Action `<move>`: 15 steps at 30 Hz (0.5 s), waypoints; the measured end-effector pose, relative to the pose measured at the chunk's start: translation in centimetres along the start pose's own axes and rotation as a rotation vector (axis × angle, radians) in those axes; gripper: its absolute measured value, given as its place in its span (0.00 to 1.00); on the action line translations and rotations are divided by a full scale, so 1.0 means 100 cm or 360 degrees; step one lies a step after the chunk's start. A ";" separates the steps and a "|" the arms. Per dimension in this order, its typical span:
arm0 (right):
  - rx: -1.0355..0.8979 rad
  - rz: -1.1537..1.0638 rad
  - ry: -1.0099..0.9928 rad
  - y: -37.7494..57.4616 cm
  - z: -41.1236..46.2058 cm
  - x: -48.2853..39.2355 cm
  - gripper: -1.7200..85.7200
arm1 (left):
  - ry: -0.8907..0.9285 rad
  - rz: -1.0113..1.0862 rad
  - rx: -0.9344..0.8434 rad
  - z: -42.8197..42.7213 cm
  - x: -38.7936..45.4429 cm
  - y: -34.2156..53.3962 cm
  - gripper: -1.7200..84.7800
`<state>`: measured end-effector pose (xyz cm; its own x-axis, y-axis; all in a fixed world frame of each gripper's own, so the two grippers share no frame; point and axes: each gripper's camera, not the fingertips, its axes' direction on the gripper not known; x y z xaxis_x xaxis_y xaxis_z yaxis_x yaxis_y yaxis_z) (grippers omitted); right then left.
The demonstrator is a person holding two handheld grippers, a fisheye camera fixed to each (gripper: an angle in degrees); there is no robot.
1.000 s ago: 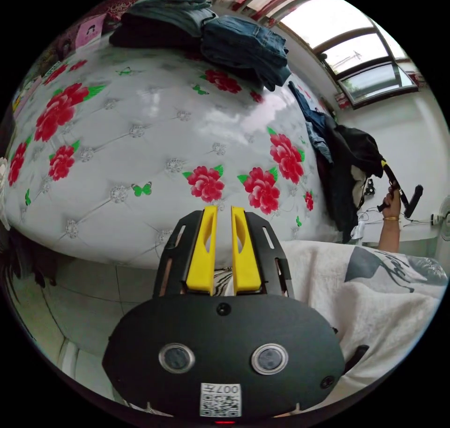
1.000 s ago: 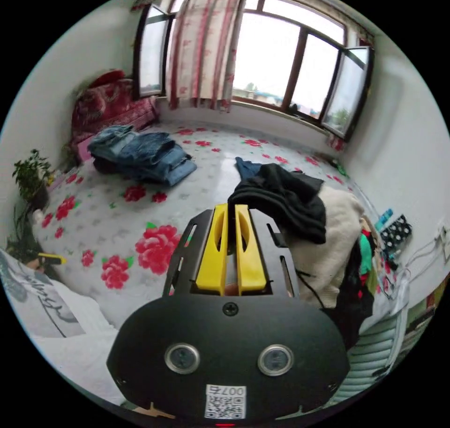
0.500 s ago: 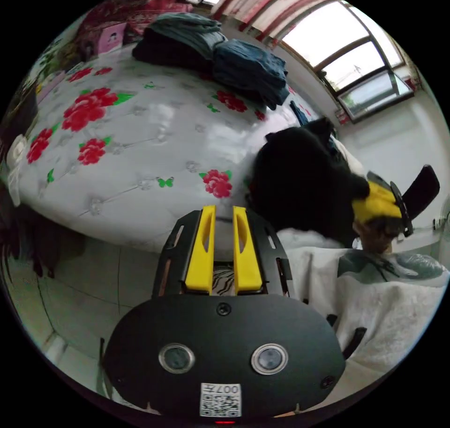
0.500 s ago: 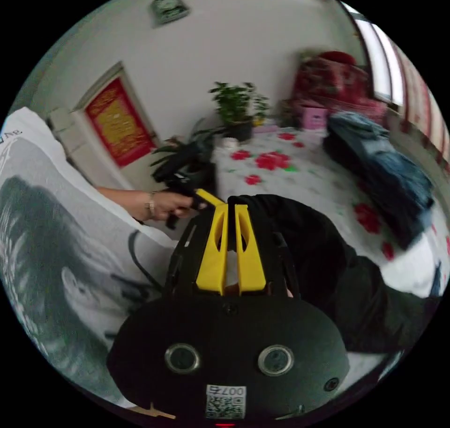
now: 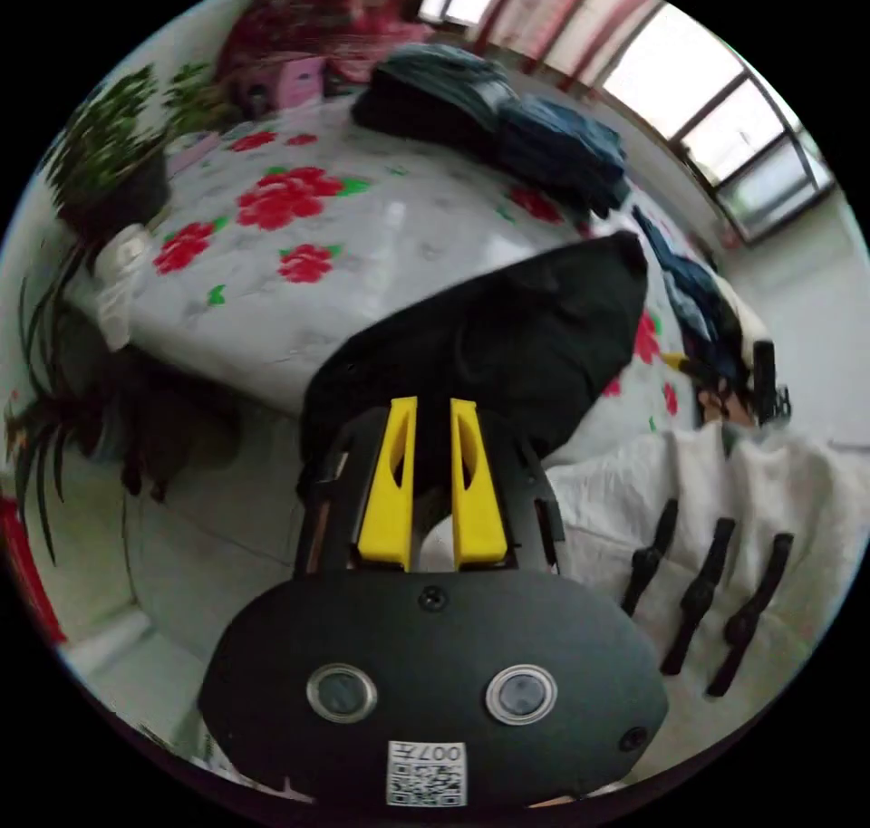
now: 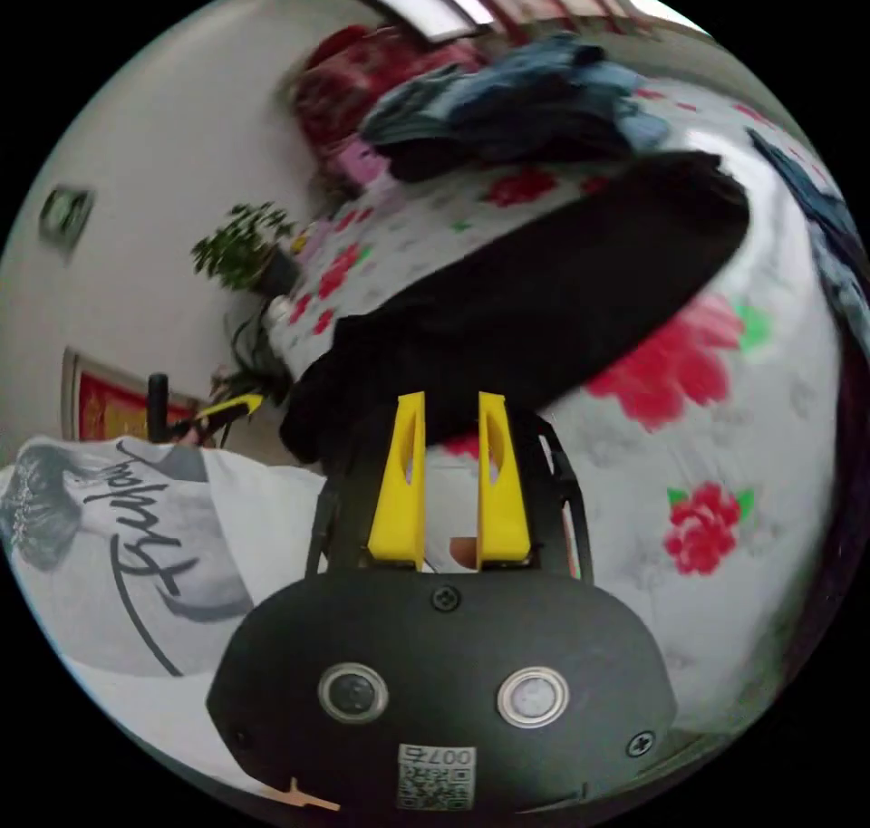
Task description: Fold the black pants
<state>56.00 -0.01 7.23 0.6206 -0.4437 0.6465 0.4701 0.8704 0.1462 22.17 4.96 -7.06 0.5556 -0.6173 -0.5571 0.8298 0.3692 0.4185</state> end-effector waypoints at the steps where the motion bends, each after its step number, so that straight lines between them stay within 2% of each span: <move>1: 0.0021 0.0048 0.0023 0.001 -0.005 0.009 0.08 | 0.0015 0.0122 -0.0095 0.020 0.023 -0.006 0.11; 3: 0.0074 0.0185 0.0114 0.000 -0.019 0.037 0.08 | -0.0027 0.0278 -0.0288 0.058 0.052 -0.018 0.13; 5: 0.0104 0.0243 0.0137 -0.007 -0.026 0.050 0.09 | -0.0240 0.0357 -0.0522 0.106 0.073 -0.033 0.14; 8: 0.0117 0.0305 0.0169 -0.025 -0.026 0.068 0.11 | -0.0247 0.0427 -0.0644 0.110 0.082 -0.053 0.12; 12: 0.0089 0.0407 0.0251 -0.060 -0.013 0.095 0.12 | -0.0148 0.0428 -0.0627 0.107 0.076 -0.058 0.08; 15: 0.0060 0.0505 0.0308 -0.086 -0.002 0.117 0.12 | -0.0201 0.0503 -0.0651 0.106 0.088 -0.065 0.05</move>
<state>59.30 -12.75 13.37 0.8405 -0.1797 0.5112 0.2143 0.9767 -0.0089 21.10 -10.24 -7.03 0.7923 -0.5013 -0.3479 0.5895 0.7761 0.2239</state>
